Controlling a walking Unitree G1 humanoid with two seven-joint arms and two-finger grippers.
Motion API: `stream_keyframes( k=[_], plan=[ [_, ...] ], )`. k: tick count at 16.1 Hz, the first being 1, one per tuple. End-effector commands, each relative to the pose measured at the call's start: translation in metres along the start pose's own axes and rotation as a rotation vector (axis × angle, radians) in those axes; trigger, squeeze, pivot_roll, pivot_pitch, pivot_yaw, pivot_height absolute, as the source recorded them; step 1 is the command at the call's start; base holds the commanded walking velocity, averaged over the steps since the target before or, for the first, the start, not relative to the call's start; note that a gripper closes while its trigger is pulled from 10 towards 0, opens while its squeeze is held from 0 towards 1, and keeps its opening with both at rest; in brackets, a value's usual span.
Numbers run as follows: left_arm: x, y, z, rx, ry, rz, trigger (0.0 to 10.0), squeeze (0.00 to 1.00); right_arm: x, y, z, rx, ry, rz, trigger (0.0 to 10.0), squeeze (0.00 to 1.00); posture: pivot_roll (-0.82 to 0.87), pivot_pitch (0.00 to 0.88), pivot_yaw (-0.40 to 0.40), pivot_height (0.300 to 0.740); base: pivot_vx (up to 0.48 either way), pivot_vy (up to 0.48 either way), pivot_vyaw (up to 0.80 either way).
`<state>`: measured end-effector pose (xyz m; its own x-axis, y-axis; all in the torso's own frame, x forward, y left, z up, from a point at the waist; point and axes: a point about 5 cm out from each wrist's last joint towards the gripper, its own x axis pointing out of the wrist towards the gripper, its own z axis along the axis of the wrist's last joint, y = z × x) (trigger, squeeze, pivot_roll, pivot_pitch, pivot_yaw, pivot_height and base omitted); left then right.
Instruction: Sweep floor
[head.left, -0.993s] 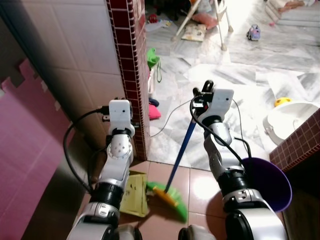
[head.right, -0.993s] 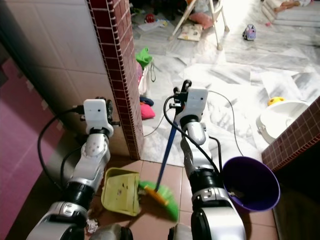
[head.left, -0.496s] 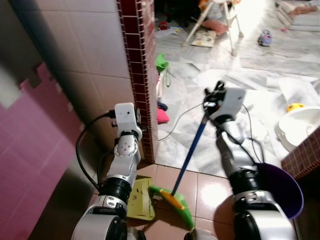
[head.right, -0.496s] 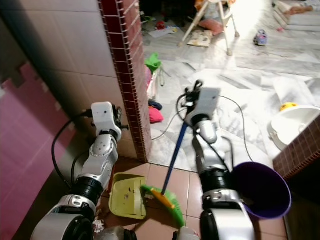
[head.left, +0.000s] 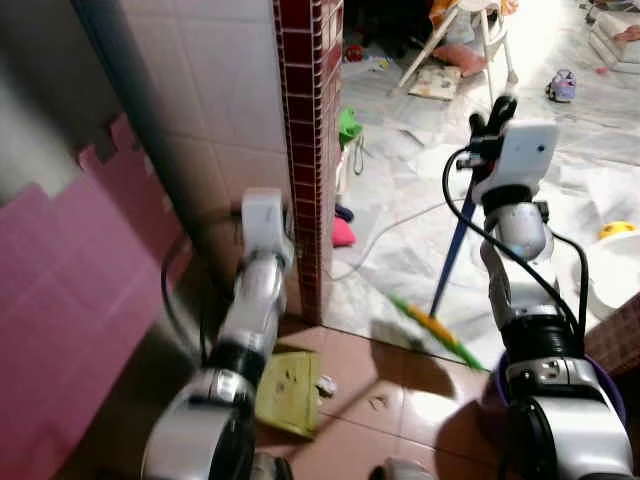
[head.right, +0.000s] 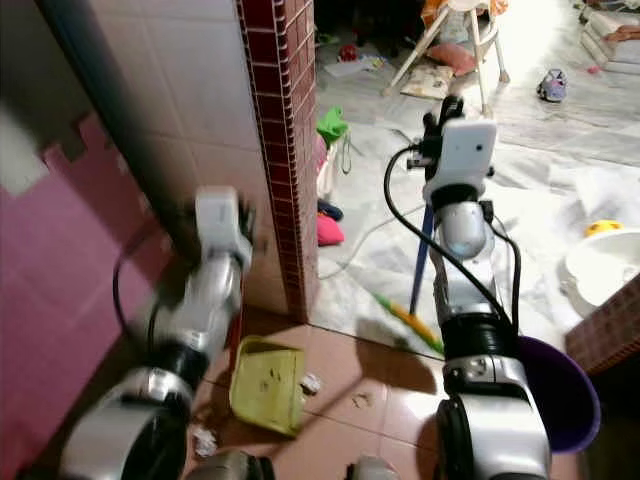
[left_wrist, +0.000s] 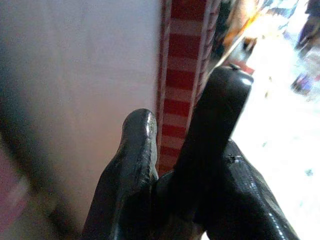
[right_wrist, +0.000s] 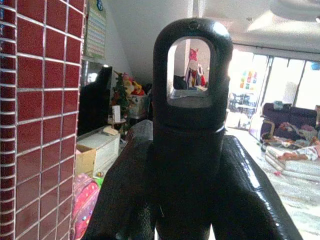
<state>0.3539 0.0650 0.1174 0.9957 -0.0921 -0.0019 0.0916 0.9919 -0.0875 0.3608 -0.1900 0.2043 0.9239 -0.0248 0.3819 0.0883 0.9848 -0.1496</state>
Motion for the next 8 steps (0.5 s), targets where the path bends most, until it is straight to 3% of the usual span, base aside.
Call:
stream_keyframes(
  k=[1, 4, 6, 8],
  plan=[
    [0.004, -0.033, 0.024, -0.064, -0.058, -0.057, 10.0, 0.0, 0.006, 0.003, 0.007, 0.012, -0.034, -0.003, 10.0, 0.0, -0.13, 0.0, 0.005, 0.74, 0.0, 0.0, 0.0],
    [0.004, -0.01, 0.056, -0.002, -0.206, -0.024, 10.0, 0.0, 0.005, 0.009, 0.002, 0.013, -0.026, 0.004, 10.0, 0.0, -0.1, 0.0, 0.006, 0.74, 0.0, 0.0, 0.0],
    [-0.003, 0.005, 0.075, 0.104, -0.304, -0.024, 10.0, 0.0, 0.004, 0.015, -0.001, 0.022, -0.018, 0.011, 10.0, 0.0, -0.09, 0.0, 0.006, 0.74, 0.0, 0.0, 0.0],
    [-0.008, 0.013, 0.08, 0.126, -0.318, -0.005, 10.0, 0.0, 0.002, 0.018, -0.004, 0.026, -0.015, 0.017, 10.0, 0.0, -0.08, 0.0, 0.005, 0.74, 0.0, 0.0, 0.0]
  ],
)
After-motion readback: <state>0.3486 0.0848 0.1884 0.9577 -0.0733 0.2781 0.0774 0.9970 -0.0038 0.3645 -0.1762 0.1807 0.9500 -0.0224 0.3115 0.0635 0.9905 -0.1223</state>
